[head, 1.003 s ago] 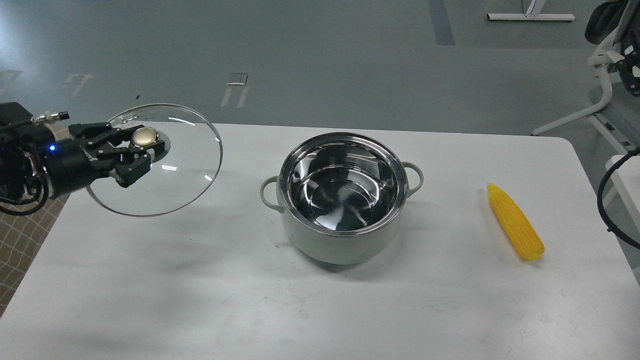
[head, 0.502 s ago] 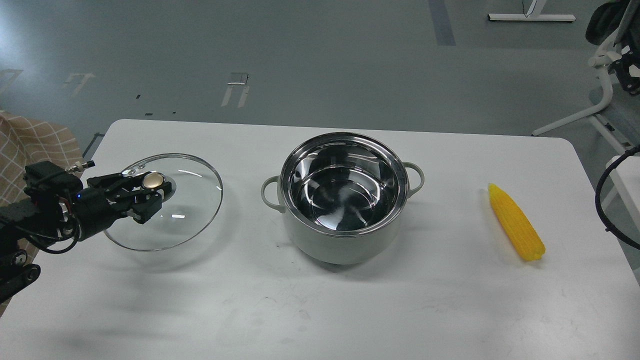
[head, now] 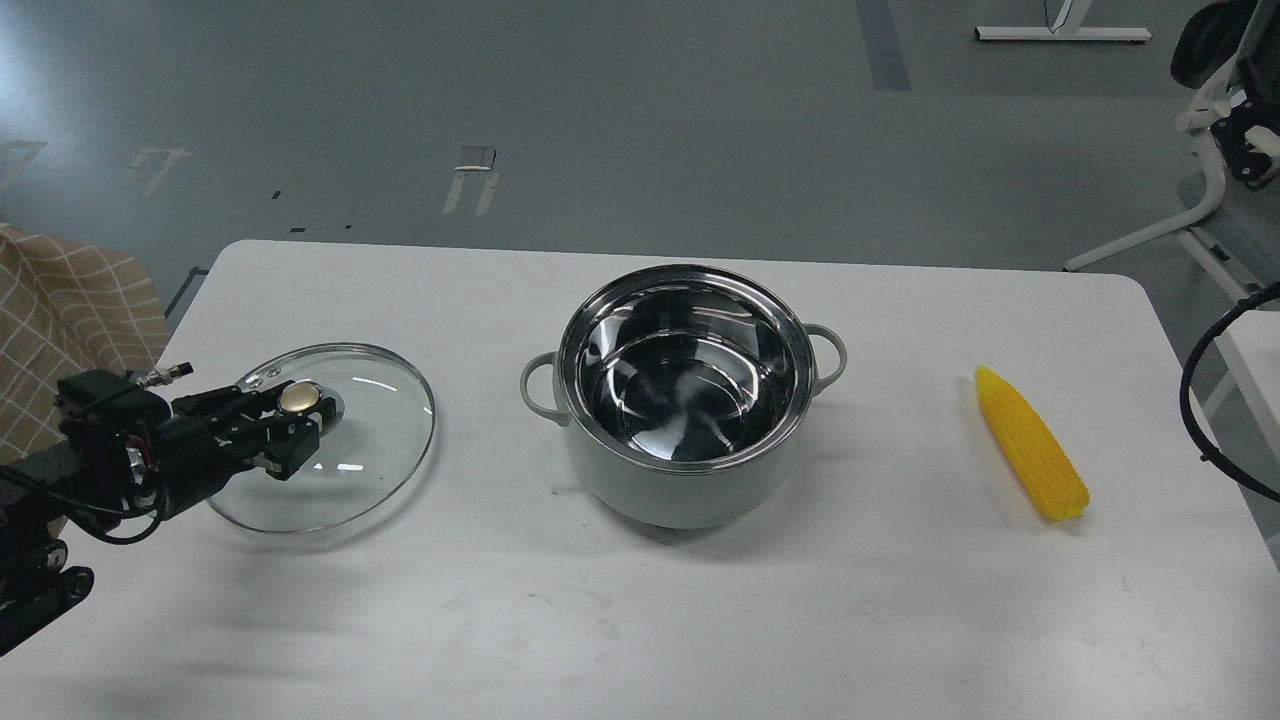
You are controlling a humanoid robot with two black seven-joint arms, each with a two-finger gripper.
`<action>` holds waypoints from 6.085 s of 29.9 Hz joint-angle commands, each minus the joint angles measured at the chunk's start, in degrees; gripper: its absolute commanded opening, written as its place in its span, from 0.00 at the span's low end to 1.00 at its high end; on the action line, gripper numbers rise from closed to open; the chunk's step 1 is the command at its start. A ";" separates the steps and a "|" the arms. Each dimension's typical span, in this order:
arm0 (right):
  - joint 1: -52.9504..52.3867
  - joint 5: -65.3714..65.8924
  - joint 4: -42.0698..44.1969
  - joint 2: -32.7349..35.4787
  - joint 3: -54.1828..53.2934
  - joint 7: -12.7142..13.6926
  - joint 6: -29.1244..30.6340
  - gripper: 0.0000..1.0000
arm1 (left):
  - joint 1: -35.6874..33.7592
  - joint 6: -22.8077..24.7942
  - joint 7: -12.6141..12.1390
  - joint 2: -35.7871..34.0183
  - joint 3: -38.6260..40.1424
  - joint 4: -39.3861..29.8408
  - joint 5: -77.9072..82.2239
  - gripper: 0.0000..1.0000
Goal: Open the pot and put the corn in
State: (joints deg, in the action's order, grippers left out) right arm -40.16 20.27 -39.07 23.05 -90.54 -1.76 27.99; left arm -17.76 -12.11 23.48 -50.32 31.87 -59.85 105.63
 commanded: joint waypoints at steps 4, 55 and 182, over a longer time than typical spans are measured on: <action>0.08 0.30 -0.21 -0.29 0.02 0.00 0.01 1.00 | 0.10 0.06 0.16 -0.13 0.04 0.00 -0.87 0.70; 19.41 96.36 -28.52 11.67 27.87 -2.19 0.01 0.97 | -39.80 29.42 -6.08 22.46 21.39 20.30 -91.57 0.97; -15.31 19.37 -0.55 -13.29 4.06 -1.05 -4.43 1.00 | -36.20 40.11 -6.60 27.20 25.88 19.16 -91.04 0.98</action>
State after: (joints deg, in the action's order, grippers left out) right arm -57.21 39.65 -36.48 9.98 -86.62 -3.01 23.94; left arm -54.02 28.00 16.93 -24.19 57.75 -40.50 14.51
